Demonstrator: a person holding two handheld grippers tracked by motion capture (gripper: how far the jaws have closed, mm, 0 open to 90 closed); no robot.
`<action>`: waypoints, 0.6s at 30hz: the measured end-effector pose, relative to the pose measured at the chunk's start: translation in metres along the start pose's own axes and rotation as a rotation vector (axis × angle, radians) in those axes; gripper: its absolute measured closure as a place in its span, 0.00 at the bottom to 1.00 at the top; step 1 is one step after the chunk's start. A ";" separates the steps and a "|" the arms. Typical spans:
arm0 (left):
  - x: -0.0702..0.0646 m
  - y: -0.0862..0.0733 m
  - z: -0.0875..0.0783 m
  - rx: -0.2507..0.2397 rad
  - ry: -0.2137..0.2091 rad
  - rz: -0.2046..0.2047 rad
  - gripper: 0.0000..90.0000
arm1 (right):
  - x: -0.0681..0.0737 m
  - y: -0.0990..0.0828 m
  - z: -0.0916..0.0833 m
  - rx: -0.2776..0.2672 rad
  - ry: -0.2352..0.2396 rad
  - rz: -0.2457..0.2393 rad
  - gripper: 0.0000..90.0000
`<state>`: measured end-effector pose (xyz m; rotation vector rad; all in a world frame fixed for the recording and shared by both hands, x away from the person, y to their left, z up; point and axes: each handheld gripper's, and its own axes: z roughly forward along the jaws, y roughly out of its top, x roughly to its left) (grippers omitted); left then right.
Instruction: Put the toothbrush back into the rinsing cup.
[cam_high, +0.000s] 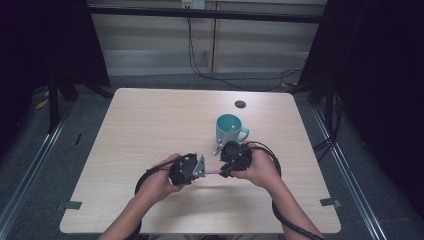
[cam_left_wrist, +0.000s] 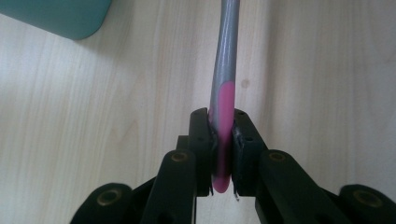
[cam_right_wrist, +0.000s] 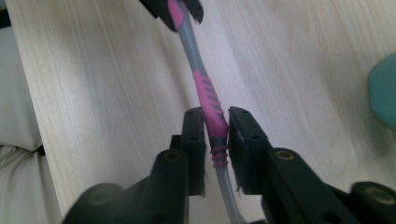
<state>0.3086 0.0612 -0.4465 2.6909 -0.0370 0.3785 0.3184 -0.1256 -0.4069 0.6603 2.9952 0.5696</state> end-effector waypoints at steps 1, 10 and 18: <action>0.000 0.000 0.000 0.000 0.000 0.000 0.90 | 0.000 0.000 0.000 0.000 0.000 0.000 0.84; 0.002 -0.004 0.002 0.002 -0.016 -0.042 0.90 | -0.007 -0.001 -0.008 -0.093 -0.057 0.077 0.46; 0.011 -0.013 0.000 0.012 -0.031 -0.117 0.90 | -0.014 -0.006 -0.021 -0.172 -0.071 0.166 0.35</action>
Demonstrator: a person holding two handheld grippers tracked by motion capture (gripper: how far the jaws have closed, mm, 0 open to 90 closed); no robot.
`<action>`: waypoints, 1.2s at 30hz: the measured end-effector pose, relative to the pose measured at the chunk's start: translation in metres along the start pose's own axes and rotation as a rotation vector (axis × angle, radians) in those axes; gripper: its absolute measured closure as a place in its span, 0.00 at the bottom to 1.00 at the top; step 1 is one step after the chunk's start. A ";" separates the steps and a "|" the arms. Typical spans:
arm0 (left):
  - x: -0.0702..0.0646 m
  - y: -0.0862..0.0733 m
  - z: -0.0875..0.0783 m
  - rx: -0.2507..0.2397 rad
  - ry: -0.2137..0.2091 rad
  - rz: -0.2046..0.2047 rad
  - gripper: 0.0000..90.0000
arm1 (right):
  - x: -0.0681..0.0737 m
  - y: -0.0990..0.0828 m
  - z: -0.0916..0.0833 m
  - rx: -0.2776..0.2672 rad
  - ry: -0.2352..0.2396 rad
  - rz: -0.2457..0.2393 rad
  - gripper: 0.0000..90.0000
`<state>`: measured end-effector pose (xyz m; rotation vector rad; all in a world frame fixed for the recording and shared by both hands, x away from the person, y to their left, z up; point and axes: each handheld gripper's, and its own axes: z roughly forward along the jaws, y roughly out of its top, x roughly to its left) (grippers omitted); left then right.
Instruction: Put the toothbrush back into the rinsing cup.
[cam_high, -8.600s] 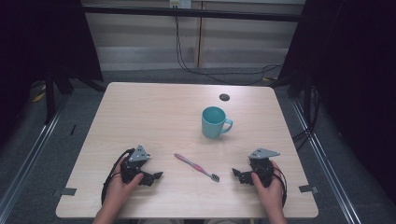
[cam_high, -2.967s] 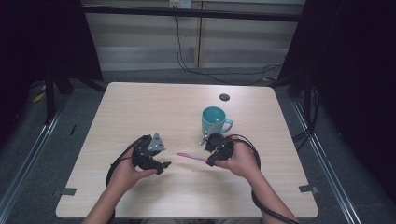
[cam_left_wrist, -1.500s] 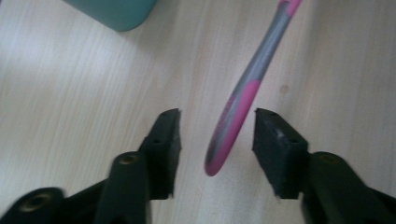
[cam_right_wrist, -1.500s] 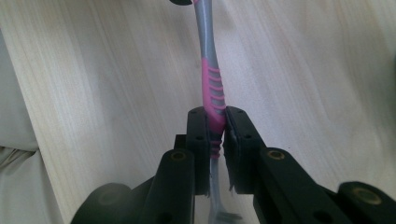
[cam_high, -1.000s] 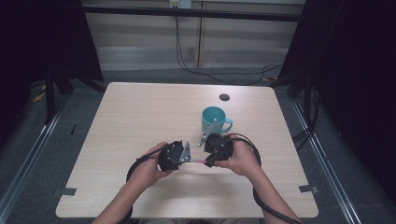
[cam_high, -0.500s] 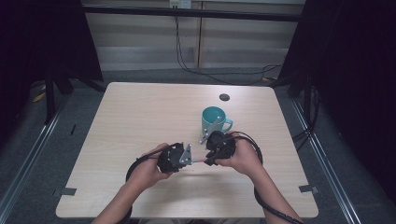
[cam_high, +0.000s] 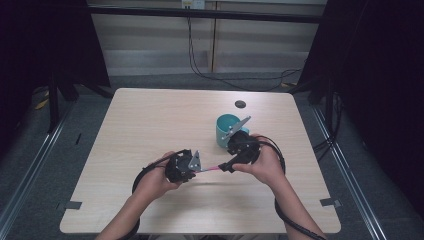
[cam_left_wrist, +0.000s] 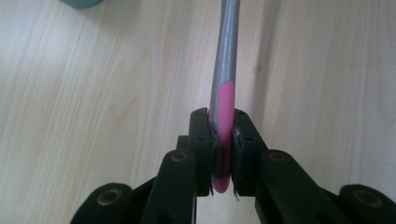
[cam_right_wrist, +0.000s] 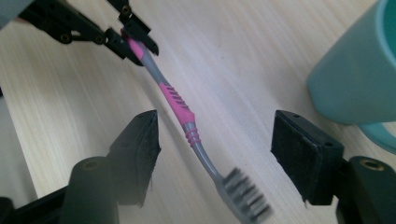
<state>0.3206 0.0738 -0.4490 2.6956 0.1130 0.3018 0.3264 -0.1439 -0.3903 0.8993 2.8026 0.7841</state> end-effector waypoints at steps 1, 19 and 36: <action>0.002 -0.002 -0.001 -0.002 0.000 -0.017 0.90 | -0.002 -0.001 -0.003 -0.015 -0.004 0.019 0.34; 0.024 -0.022 -0.012 -0.032 -0.006 -0.189 0.90 | -0.018 -0.020 -0.024 -0.124 -0.015 0.132 0.33; 0.028 -0.035 -0.017 -0.166 -0.028 -0.329 0.90 | -0.018 -0.035 -0.005 -0.201 0.065 0.205 0.34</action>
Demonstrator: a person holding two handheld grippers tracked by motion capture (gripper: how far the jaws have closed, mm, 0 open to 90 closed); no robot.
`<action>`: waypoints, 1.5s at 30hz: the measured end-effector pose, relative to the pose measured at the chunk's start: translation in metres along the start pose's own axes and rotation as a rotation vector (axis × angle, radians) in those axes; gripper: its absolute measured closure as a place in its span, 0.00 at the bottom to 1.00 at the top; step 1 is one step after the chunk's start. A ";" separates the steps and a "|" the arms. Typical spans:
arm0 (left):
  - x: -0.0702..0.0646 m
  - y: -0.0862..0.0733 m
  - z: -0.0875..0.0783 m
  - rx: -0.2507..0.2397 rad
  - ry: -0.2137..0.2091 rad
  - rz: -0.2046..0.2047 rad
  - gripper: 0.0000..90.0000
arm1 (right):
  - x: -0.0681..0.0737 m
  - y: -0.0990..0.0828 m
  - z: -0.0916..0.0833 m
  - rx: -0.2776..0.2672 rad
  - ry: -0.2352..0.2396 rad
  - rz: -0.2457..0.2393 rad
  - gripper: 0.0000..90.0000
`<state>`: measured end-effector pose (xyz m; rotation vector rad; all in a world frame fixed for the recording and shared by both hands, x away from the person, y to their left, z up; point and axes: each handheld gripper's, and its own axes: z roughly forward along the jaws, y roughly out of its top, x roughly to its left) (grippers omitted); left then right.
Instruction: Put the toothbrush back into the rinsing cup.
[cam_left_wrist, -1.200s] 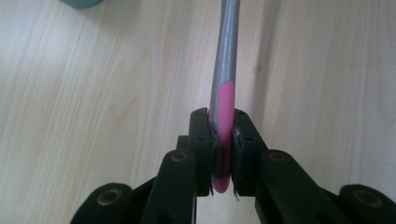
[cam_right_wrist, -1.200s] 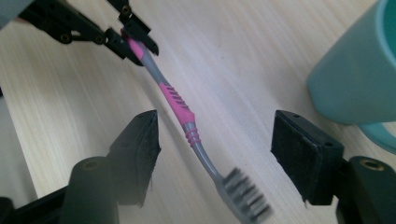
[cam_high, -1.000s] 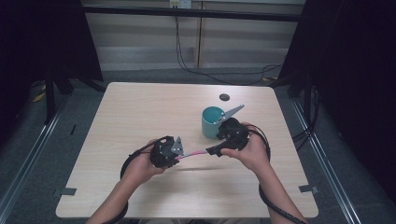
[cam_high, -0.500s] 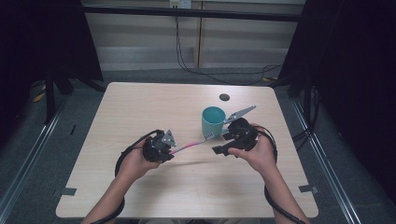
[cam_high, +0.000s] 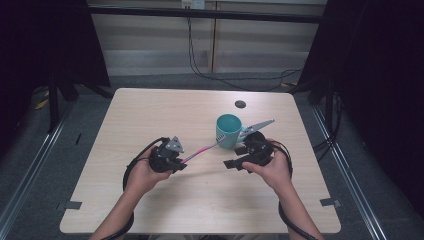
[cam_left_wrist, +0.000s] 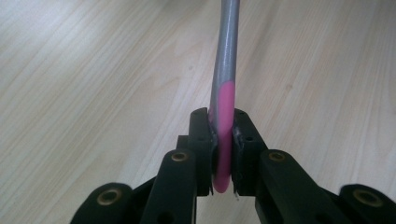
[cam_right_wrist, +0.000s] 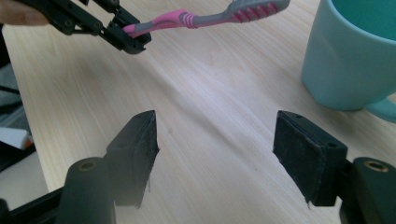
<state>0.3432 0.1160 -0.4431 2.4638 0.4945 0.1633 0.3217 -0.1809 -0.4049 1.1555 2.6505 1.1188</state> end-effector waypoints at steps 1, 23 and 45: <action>0.000 0.000 0.000 0.000 0.000 0.000 0.90 | 0.000 0.000 0.000 0.000 0.000 0.000 0.34; -0.013 0.006 0.019 -0.136 -0.062 -0.104 0.90 | 0.000 -0.006 0.006 -0.169 0.062 0.101 0.50; -0.023 0.018 0.026 -0.183 -0.069 -0.115 0.90 | -0.001 -0.006 0.001 -0.271 0.053 0.193 0.59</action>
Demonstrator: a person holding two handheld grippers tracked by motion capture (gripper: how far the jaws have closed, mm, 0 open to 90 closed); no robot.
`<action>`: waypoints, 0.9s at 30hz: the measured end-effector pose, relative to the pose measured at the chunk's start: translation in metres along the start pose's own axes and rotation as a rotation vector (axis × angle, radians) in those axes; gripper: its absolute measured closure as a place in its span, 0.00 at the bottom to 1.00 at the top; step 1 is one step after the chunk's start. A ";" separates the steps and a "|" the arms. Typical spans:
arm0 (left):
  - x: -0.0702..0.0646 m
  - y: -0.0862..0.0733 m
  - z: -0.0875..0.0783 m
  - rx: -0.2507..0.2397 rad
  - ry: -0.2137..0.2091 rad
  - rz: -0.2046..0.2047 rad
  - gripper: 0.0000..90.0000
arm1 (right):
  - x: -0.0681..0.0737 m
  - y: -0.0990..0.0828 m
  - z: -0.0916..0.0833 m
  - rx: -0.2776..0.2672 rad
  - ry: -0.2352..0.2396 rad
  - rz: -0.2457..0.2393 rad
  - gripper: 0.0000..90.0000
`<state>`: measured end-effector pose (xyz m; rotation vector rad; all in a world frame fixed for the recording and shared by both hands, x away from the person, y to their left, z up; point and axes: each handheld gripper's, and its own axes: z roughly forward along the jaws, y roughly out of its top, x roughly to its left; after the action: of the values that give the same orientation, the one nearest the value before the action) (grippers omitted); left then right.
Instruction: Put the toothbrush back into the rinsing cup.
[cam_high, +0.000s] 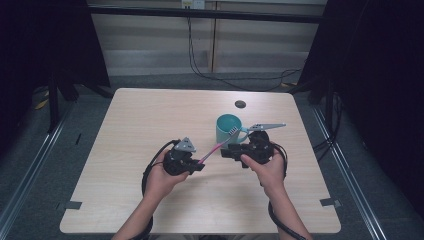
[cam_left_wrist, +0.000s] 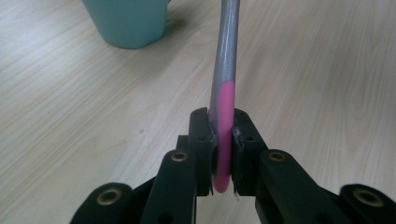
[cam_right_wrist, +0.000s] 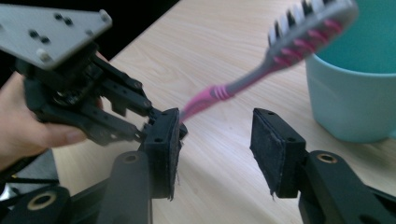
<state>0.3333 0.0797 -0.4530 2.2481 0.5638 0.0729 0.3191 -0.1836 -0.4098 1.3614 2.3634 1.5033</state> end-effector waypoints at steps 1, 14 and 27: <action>0.000 0.000 0.001 -0.002 -0.002 0.002 0.90 | 0.000 0.000 0.000 -0.016 0.013 0.013 0.59; -0.003 0.000 0.004 -0.032 -0.010 -0.022 0.90 | -0.001 0.007 -0.001 -0.094 -0.005 0.093 0.71; -0.008 0.002 0.002 -0.063 0.001 -0.041 0.90 | -0.001 0.011 -0.002 -0.123 -0.020 0.122 0.77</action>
<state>0.3271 0.0734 -0.4520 2.1742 0.5997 0.0697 0.3255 -0.1841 -0.4005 1.5078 2.1718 1.6275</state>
